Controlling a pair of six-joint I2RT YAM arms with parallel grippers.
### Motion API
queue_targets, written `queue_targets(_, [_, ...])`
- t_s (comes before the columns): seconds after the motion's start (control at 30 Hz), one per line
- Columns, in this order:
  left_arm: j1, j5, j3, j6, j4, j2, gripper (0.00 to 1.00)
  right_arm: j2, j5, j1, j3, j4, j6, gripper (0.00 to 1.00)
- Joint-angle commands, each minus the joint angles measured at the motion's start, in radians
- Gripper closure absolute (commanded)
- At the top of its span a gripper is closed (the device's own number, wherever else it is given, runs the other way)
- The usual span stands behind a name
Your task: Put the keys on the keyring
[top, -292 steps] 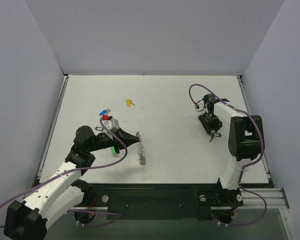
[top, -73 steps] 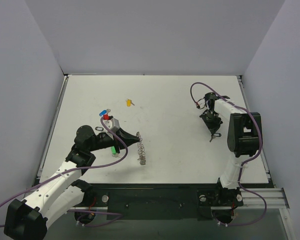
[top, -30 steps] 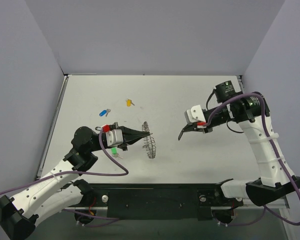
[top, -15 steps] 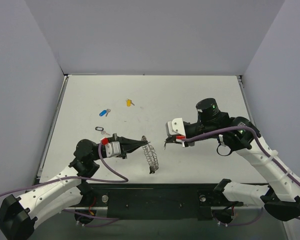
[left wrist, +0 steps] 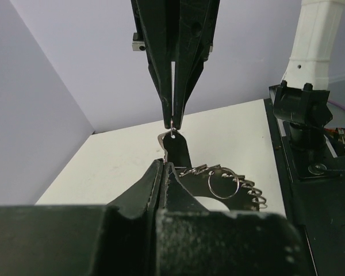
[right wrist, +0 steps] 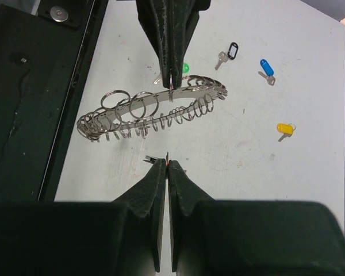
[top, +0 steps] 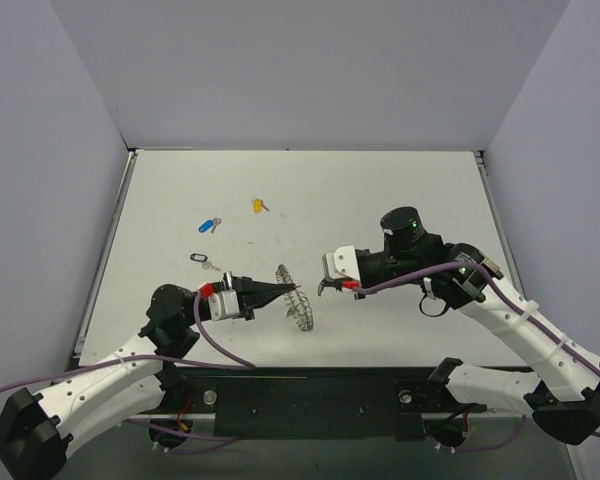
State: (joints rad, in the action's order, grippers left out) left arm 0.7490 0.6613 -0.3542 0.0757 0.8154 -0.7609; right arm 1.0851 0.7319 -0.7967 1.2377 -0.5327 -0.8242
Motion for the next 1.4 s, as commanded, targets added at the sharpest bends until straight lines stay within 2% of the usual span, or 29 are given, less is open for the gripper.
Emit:
queue_targets(0.0, [0.016, 0.011, -0.043, 0.131, -0.088, 0.038, 1.00, -0.065, 0.020, -0.024, -0.059, 0.045, -0.093, 1.00])
queue_targets(0.2, [0.026, 0.054, 0.011, 0.144, 0.036, -0.002, 1.00, -0.091, 0.031, -0.039, -0.141, 0.146, -0.087, 1.00])
queue_targets(0.47, [0.039, -0.003, 0.021, 0.188, 0.031, -0.009, 1.00, -0.132, 0.041, -0.047, -0.265, 0.315, -0.033, 1.00])
queue_targets(0.7, [0.049, -0.022, 0.018, 0.217, -0.007, -0.008, 1.00, -0.140, 0.015, -0.058, -0.308, 0.447, 0.046, 1.00])
queue_targets(1.0, [0.056, -0.046, 0.021, 0.234, -0.016, 0.002, 1.00, -0.140, 0.021, -0.058, -0.339, 0.524, 0.112, 1.00])
queue_targets(1.1, [0.056, -0.061, 0.029, 0.207, 0.011, 0.002, 1.00, -0.146, 0.023, -0.058, -0.343, 0.522, 0.105, 1.00])
queue_targets(1.37, [0.055, -0.175, 0.081, 0.018, 0.243, -0.040, 1.00, -0.163, 0.020, -0.047, -0.350, 0.493, 0.076, 1.00])
